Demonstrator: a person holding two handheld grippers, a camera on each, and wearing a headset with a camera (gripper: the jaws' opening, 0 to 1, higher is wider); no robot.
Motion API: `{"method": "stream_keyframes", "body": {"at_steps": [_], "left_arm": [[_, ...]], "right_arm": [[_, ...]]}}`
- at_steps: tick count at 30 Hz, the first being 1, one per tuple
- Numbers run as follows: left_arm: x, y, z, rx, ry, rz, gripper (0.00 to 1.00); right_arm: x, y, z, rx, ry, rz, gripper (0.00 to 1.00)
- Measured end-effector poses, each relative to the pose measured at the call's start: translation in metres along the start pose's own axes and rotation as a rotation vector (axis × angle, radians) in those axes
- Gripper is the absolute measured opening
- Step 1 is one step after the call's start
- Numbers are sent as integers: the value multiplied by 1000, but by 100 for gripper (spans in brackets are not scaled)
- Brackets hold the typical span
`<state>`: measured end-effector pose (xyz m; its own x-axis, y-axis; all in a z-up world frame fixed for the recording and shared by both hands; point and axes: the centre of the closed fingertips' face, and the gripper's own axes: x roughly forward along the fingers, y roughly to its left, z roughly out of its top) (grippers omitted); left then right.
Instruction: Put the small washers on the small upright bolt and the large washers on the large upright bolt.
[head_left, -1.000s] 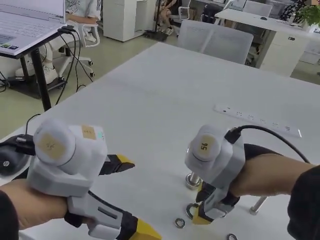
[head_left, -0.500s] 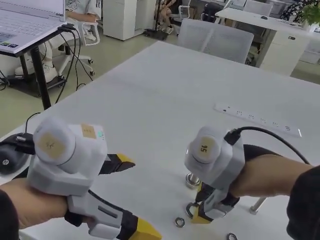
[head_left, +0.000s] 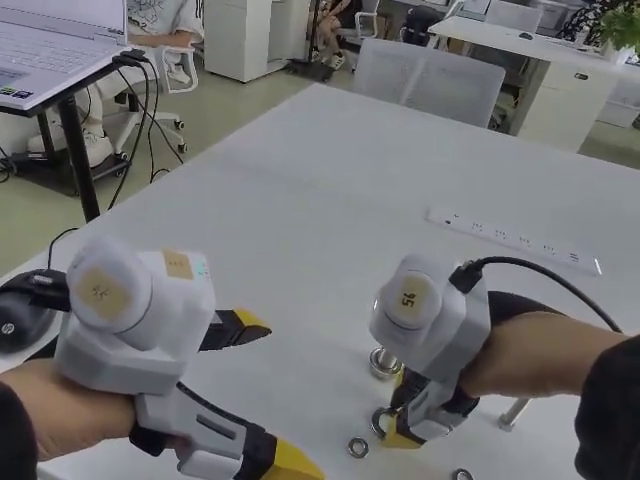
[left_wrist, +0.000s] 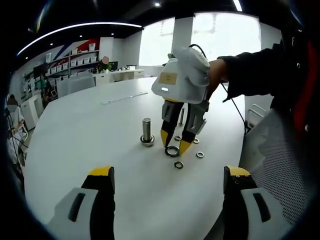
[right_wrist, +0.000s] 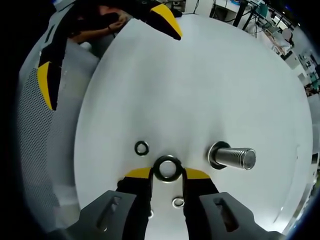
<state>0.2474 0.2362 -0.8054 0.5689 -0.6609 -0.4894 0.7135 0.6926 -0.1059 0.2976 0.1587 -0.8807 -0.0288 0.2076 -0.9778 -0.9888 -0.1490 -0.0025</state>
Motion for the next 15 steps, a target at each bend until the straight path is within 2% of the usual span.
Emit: {"method": "stream_keyframes", "body": {"at_steps": [5, 15], "left_arm": [[0, 0, 0, 1, 3, -1, 90], [1, 0, 3, 8, 2, -5, 90]], "right_arm": [[-1, 1, -2, 5, 4, 5, 24], [-18, -3, -9, 35, -2, -4, 24]]}}
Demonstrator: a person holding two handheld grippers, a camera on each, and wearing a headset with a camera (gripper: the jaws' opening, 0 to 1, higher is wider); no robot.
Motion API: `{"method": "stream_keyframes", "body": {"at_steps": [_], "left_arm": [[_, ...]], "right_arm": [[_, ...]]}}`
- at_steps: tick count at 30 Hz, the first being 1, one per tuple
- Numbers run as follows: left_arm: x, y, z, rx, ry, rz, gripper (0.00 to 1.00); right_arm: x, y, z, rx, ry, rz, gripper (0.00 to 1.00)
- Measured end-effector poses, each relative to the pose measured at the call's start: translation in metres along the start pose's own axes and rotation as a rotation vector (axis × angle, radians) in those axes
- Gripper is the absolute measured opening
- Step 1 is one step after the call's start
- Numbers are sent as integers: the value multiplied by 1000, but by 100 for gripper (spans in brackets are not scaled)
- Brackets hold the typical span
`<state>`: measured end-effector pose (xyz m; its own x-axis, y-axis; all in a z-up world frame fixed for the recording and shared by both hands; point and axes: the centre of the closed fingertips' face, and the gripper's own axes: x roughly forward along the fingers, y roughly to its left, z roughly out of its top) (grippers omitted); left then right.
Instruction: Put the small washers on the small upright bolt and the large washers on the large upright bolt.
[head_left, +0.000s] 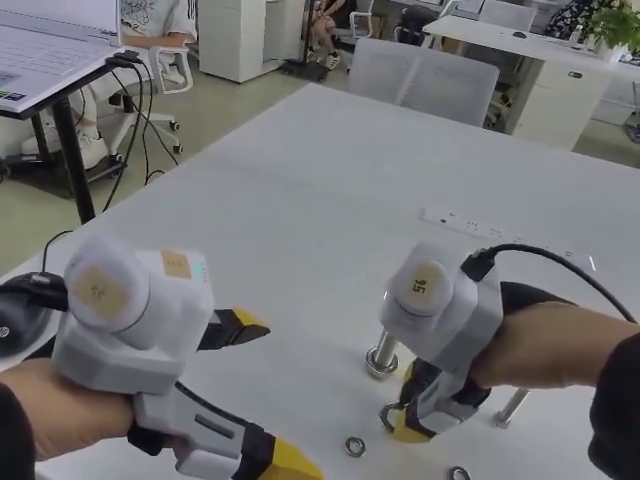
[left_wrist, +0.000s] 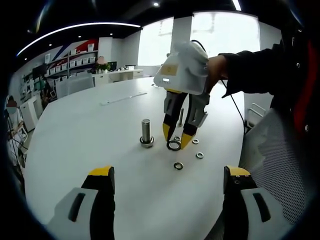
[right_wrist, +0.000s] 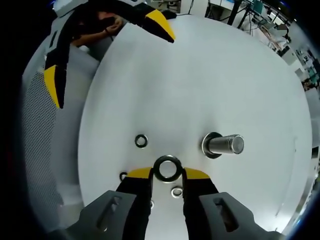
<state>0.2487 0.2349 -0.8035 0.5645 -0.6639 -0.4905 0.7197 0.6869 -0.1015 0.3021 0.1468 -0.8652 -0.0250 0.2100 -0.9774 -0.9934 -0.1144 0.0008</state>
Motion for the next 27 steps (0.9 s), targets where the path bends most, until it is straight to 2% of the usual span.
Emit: {"method": "stream_keyframes", "body": {"at_steps": [14, 21, 27], "left_arm": [[3, 1, 5, 9, -6, -7, 90], [5, 2, 8, 11, -11, -11, 90], [6, 3, 9, 10, -15, -13, 90]], "right_arm": [[-37, -14, 0, 36, -39, -45, 24], [-55, -23, 9, 30, -62, -79, 24], [-70, -32, 23, 11, -90, -110, 24]]}}
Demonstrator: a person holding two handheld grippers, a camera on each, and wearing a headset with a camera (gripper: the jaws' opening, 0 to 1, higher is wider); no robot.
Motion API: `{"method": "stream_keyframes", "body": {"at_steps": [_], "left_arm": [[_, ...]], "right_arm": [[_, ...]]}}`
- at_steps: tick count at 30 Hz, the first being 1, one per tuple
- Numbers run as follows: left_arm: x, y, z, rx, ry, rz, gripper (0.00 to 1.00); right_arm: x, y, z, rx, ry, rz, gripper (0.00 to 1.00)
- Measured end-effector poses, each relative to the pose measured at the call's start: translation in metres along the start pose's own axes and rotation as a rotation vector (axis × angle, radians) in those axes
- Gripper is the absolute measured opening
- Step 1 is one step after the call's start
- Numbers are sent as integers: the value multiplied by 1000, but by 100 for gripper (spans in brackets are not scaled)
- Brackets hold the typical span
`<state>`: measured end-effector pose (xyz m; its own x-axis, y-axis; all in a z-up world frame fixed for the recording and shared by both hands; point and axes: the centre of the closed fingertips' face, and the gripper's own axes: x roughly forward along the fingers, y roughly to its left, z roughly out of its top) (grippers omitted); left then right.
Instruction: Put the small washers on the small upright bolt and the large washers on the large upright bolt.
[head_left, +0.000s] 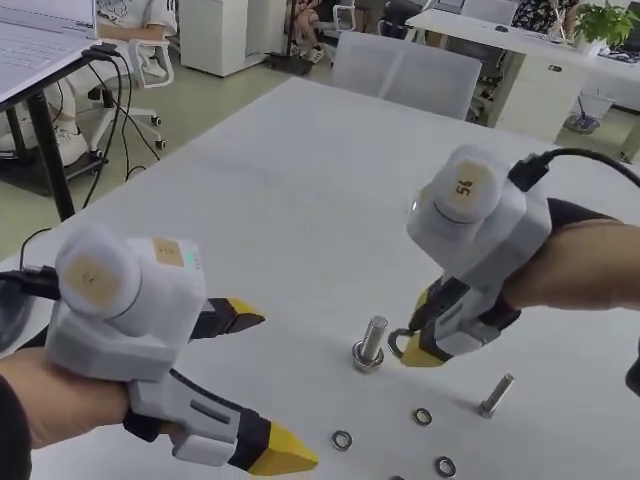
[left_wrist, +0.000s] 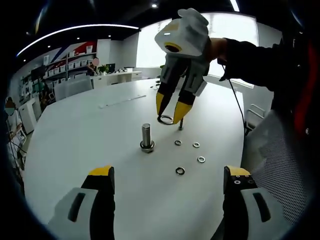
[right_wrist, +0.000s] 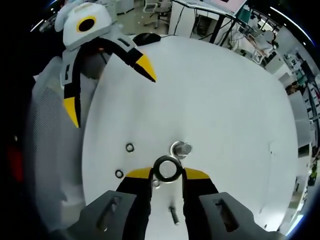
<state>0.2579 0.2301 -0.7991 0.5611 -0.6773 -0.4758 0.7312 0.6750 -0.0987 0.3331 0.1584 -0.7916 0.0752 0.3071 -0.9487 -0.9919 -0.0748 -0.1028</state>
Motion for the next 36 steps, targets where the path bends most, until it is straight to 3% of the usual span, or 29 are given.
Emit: {"method": "stream_keyframes", "body": {"at_steps": [10, 36], "left_arm": [[1, 5, 2, -4, -10, 2, 90], [4, 9, 0, -25, -18, 7, 90]], "right_arm": [[-4, -15, 14, -34, -2, -27, 24], [25, -22, 15, -57, 42, 29, 24]]}}
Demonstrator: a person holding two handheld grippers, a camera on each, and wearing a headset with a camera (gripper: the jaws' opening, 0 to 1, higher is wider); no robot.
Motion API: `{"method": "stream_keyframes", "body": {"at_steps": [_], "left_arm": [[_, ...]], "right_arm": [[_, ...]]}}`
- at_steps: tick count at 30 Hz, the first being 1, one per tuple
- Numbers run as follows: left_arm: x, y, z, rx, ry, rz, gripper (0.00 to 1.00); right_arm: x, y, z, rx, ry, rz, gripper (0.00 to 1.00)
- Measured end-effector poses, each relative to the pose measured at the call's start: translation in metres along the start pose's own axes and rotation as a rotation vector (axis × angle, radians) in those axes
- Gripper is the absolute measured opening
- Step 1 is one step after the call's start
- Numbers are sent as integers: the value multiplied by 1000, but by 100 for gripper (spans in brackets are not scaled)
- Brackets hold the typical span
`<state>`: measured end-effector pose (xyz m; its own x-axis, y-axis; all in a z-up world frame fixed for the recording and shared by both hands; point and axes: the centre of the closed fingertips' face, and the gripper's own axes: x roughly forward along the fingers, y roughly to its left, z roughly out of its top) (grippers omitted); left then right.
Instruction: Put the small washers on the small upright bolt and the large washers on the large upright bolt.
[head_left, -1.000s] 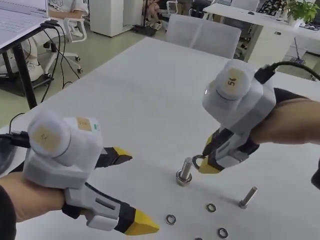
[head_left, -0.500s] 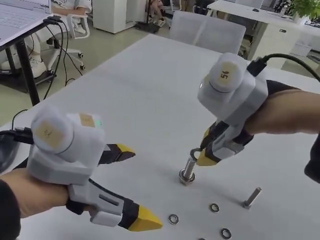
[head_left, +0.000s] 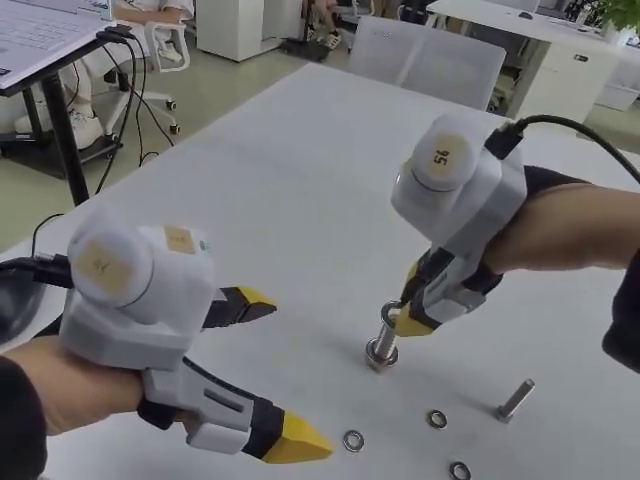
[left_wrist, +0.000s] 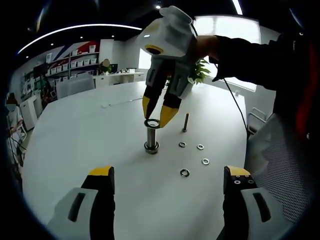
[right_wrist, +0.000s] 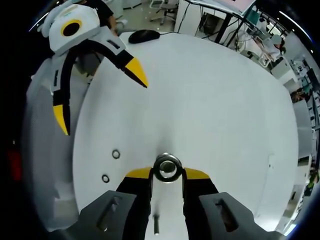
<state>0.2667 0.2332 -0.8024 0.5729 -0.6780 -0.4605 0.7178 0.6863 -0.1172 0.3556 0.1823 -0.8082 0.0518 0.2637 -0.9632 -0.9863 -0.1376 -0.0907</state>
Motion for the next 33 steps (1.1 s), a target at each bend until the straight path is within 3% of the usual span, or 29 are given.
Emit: {"method": "stream_keyframes", "body": {"at_steps": [33], "left_arm": [[-2, 1, -4, -18, -3, 9, 90]], "right_arm": [[36, -1, -9, -14, 79, 58, 24]]}}
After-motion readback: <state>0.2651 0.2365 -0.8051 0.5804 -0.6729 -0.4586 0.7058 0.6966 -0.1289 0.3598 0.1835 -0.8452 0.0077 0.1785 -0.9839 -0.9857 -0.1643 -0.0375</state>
